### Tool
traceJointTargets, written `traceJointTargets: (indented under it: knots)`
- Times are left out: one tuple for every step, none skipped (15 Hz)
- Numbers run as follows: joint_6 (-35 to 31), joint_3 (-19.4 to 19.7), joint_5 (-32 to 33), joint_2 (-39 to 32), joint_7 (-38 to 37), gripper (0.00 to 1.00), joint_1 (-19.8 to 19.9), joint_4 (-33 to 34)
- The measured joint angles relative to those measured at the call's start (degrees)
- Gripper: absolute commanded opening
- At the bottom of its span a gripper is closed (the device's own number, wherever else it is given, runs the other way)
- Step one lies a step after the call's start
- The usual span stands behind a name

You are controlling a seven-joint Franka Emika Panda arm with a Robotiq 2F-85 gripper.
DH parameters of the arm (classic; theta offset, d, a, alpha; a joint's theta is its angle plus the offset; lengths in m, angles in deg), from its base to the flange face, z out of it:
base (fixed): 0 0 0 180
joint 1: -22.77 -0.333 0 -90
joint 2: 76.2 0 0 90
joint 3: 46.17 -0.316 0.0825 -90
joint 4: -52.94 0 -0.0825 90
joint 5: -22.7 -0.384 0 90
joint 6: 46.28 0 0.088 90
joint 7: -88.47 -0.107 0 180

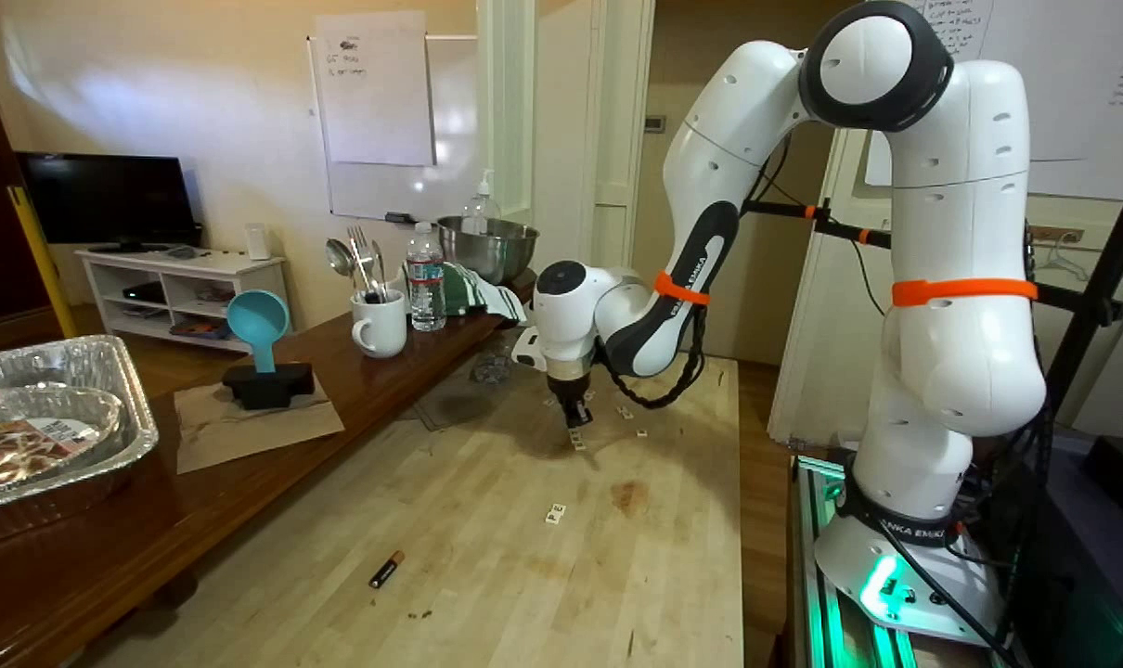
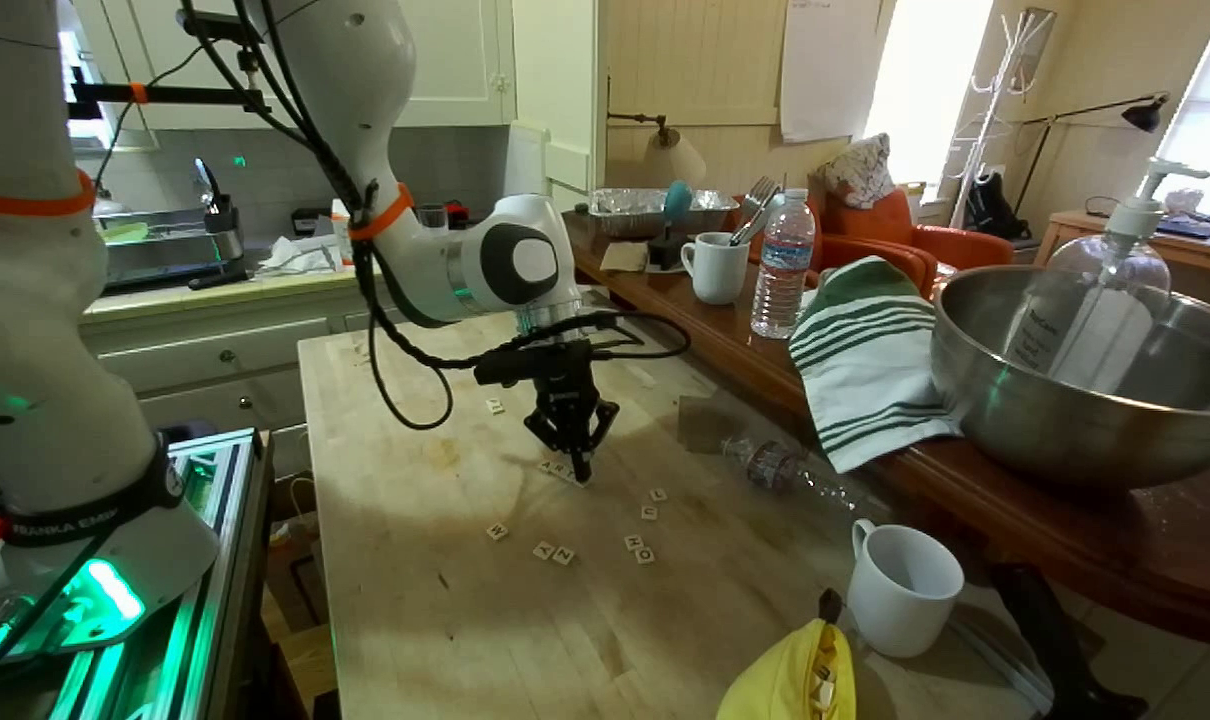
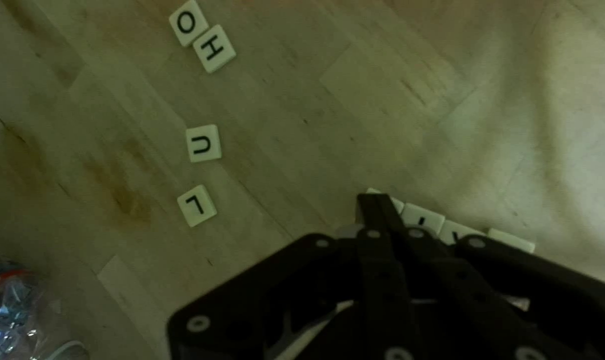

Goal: Move the tile letter s from the left word to the right word

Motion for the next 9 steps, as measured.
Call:
traceJointTargets:
  knots:
    - [0.0, -0.01, 0.13, 0.0, 0.0, 0.0, 0.0, -0.01]
    - [0.0, -0.02, 0.26, 0.0, 0.0, 0.0, 0.0, -0.01]
    - [0.0, -0.03, 0.42, 0.0, 0.0, 0.0, 0.0, -0.02]
    - [0.0, -0.04, 0.55, 0.0, 0.0, 0.0, 0.0, -0.03]
    - [0.0, -0.05, 0.66, 0.0, 0.0, 0.0, 0.0, -0.03]
    - [0.0, -0.07, 0.78, 0.0, 0.0, 0.0, 0.0, -0.04]
    - [0.0, -0.08, 0.9, 0.0, 0.0, 0.0, 0.0, -0.04]
    - [0.0, -0.09, 0.96, 0.0, 0.0, 0.0, 0.0, -0.05]
    - [0.0, -0.1, 0.96, 0.0, 0.0, 0.0, 0.02, -0.05]
